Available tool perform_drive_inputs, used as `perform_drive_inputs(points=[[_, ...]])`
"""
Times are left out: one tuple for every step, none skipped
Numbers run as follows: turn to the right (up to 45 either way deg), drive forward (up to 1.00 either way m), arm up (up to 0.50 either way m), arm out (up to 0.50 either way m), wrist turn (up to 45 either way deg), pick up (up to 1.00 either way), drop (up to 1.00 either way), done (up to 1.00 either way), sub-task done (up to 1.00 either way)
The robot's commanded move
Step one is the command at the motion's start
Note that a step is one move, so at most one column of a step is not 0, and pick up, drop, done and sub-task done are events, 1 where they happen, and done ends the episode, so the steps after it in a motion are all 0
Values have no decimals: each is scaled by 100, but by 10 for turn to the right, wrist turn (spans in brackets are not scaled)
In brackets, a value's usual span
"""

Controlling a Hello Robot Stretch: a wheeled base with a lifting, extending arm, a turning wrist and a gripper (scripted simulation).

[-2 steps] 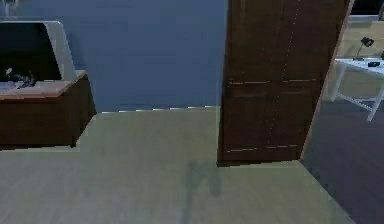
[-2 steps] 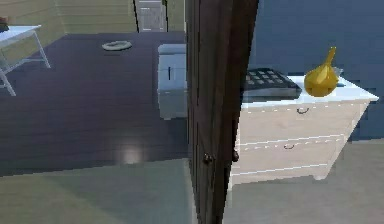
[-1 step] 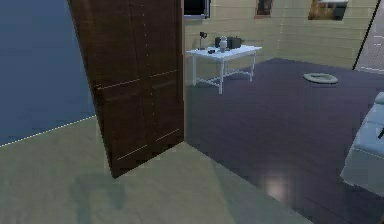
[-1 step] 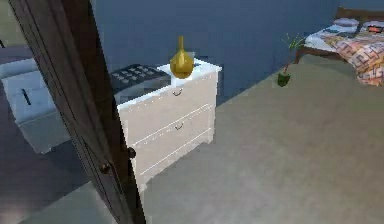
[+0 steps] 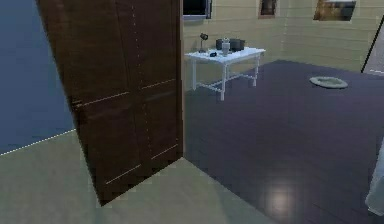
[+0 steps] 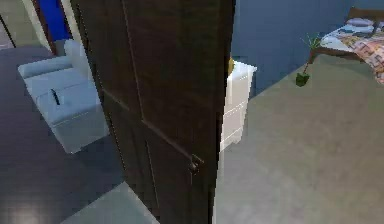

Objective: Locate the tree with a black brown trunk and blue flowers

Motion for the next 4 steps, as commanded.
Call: perform_drive_inputs(points=[[360, 0, 0, 0, 0, 0, 0, 0, 0], [0, 100, 0, 0, 0, 0, 0, 0, 0], [0, 75, 0, 0, 0, 0, 0, 0, 0], [90, 0, 0, 0, 0, 0, 0, 0, 0]])
